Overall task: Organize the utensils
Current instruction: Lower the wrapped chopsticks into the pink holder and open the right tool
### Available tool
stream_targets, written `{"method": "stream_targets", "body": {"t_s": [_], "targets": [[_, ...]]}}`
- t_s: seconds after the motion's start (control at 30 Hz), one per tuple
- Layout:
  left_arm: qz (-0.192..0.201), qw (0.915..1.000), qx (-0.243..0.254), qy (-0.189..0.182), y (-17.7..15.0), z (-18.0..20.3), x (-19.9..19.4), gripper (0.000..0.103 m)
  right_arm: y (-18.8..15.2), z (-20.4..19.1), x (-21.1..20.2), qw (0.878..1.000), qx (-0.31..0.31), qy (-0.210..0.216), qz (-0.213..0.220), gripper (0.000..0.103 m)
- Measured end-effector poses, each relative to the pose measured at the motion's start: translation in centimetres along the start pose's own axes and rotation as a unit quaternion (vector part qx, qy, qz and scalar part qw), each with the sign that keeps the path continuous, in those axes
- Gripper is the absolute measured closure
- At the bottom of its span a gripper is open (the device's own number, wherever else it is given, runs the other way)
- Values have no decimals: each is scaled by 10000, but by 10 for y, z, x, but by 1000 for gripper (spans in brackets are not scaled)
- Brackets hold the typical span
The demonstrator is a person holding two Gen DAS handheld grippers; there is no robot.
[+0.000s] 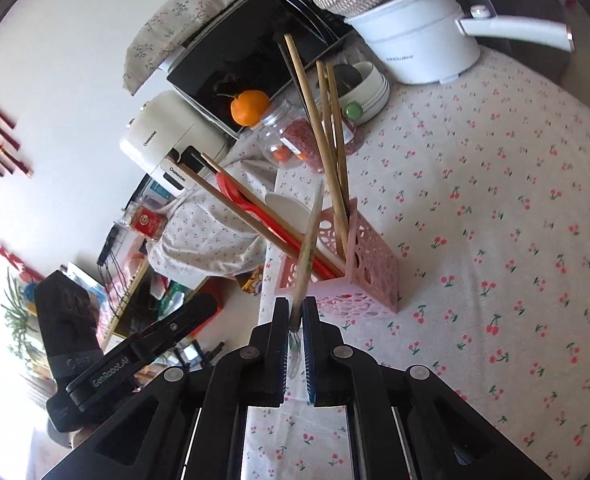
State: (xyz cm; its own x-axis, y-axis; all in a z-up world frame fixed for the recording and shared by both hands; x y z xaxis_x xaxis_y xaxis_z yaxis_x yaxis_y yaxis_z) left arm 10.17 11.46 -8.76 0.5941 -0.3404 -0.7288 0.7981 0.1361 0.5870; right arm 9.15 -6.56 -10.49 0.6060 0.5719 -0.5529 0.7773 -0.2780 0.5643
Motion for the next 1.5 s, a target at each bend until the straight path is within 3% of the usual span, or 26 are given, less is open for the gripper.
{"method": "stream_targets", "body": {"t_s": [0.23,0.57,1.0,1.5], "targets": [[-9,9999,88,48,-1,6,3,30,27,-35,-70,9847,-1301,-674,944,98],[-29,9999,17,107,-1,1,4,30,61,-77,-115,9676,-1904,-688,1509,98],[-70,9998,-55,163,0,-6,7,30,61,-78,-63,9732,-2210,-628,-51,98],[-187,9996,94,209,-2,-1,16,30,71,-45,9,9753,-1877,-888,-747,98]]}}
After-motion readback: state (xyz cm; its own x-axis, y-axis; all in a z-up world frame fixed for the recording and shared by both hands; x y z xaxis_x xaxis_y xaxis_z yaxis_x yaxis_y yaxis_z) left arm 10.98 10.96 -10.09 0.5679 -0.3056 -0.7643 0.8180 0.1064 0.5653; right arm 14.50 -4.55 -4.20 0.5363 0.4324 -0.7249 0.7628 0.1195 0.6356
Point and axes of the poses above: each gripper's, at about its wrist camera, not at the fingertips, and x roughly the way its jaws point, z to its right, y to its top, the point moved 5 cm from there along x, roughly the way its jaws point, and after that the axes turned 1 degree about y, right-handed, at the moved point
